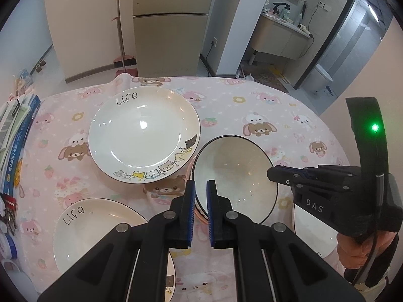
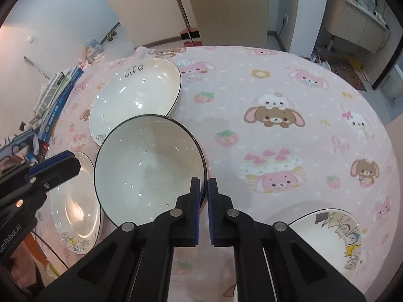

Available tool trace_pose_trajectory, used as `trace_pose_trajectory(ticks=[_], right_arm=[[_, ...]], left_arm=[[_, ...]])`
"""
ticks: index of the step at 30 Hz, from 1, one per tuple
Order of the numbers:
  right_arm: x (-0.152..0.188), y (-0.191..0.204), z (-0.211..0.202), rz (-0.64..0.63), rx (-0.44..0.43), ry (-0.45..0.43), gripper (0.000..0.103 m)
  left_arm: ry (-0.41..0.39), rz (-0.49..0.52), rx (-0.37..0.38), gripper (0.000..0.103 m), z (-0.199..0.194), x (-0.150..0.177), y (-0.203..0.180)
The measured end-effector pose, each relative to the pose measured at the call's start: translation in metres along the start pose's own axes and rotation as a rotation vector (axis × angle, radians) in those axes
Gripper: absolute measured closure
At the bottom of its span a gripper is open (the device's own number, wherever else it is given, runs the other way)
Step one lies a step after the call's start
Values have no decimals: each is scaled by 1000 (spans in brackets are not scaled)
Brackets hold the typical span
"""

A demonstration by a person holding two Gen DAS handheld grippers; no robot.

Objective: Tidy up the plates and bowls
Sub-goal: 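Set the white bowl into the pink bowl stack and open the right gripper, then lift the right gripper away from the bowl stack and move toward the cartoon-rim plate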

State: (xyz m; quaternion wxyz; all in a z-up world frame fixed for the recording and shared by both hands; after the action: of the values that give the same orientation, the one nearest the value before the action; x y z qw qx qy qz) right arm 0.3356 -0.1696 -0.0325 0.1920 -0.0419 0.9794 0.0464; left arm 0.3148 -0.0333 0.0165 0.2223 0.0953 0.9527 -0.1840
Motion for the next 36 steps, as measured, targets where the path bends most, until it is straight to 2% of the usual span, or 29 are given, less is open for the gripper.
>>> trace_pose_trajectory(ticks=[4,6,13,20,23,26,28,31,36], right_arm=[[2,1,-10,-3,-11,-17,98],[3,1,-19,-12,-1,-36,103],[4,3,-58,-24,-8,-114,103],[14,5,-96,6,-54,-161,103],[21,4,-116,3,-41,-207,103],[29,4,-137,-4,-26,-251,96],[36,2,-151,2,-33,-273,91],[46,-1,-172,9,-23,-321,88],[66,-10,-212,45,34,-464,64]], left_arm=[[-4,9,-6,95,0,-1,-2],[-10,7,-4,95,-2,-1,-3],[-30,6,-5,95,-17,1,-8],[-87,26,8,95,-56,8,-24],[-121,46,6,94,-75,12,-34],[-172,60,12,78,-99,17,-47],[-211,72,13,58,-114,21,-55],[-273,106,5,34,-136,25,-68],[-355,109,17,31,-164,32,-77]])
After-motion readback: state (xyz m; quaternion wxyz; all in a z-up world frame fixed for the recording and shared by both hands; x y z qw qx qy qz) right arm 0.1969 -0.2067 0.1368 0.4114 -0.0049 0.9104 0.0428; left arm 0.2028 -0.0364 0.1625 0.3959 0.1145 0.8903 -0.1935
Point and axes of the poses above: each gripper's, at about its wrist camera, not at the fingertips, and z roughly the way its jaws point, y to its left, x to its underside, the point moved 5 cm from there along z, roughly the way its jaws point, and after that the axes turned 8 degrees about x, right-handed, at the moved point
